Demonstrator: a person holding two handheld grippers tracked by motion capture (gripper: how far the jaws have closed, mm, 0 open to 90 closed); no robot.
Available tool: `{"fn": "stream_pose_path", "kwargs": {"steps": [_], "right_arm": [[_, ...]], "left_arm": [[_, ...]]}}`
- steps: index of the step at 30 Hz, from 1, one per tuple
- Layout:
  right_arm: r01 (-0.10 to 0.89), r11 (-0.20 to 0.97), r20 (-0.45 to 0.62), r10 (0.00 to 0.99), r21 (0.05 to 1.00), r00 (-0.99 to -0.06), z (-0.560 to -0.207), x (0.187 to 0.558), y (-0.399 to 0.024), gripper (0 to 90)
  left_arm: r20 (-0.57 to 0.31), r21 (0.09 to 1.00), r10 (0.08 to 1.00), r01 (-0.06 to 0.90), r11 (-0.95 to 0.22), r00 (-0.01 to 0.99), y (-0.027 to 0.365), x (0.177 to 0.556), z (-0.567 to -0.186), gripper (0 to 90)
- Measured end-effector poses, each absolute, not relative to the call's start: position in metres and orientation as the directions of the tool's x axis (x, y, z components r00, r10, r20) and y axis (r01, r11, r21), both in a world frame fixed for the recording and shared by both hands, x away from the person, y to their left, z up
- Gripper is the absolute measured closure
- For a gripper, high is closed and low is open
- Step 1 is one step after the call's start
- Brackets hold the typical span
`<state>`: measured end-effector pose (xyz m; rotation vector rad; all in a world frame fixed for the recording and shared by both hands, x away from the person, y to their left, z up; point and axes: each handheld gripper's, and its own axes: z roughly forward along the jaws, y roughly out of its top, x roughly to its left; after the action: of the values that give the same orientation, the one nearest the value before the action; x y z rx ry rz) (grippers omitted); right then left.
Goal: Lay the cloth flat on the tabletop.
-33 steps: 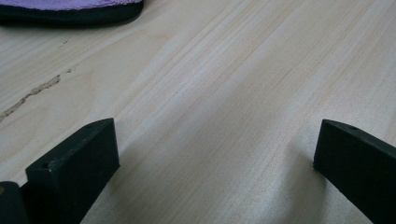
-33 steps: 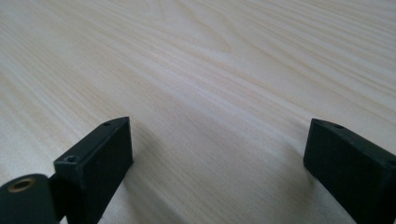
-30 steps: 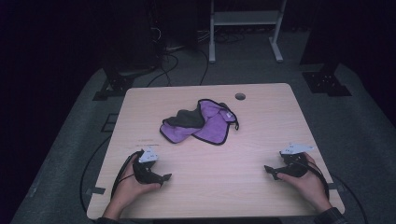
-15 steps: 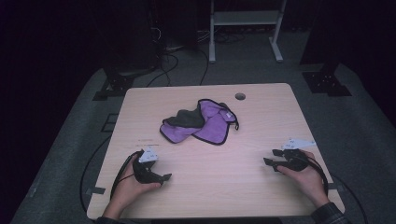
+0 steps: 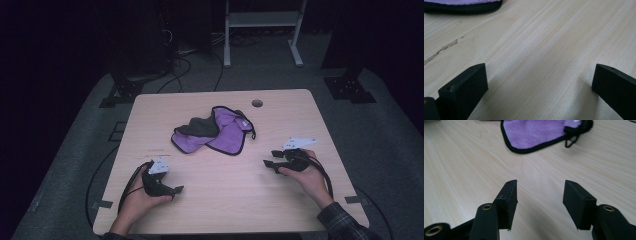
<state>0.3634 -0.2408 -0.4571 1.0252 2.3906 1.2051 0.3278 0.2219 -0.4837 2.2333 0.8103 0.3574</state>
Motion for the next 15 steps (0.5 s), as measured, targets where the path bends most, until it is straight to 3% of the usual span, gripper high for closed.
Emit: {"fn": "stream_pose_path", "kwargs": {"steps": [15], "right_arm": [[0.415,0.441,0.055,0.630,0.796,-0.775,-0.457,0.395,-0.179,45.8]], "left_arm": [[0.013,0.713,0.648,0.447,-0.539,0.761,0.222,0.327,-0.484,0.0]]}}
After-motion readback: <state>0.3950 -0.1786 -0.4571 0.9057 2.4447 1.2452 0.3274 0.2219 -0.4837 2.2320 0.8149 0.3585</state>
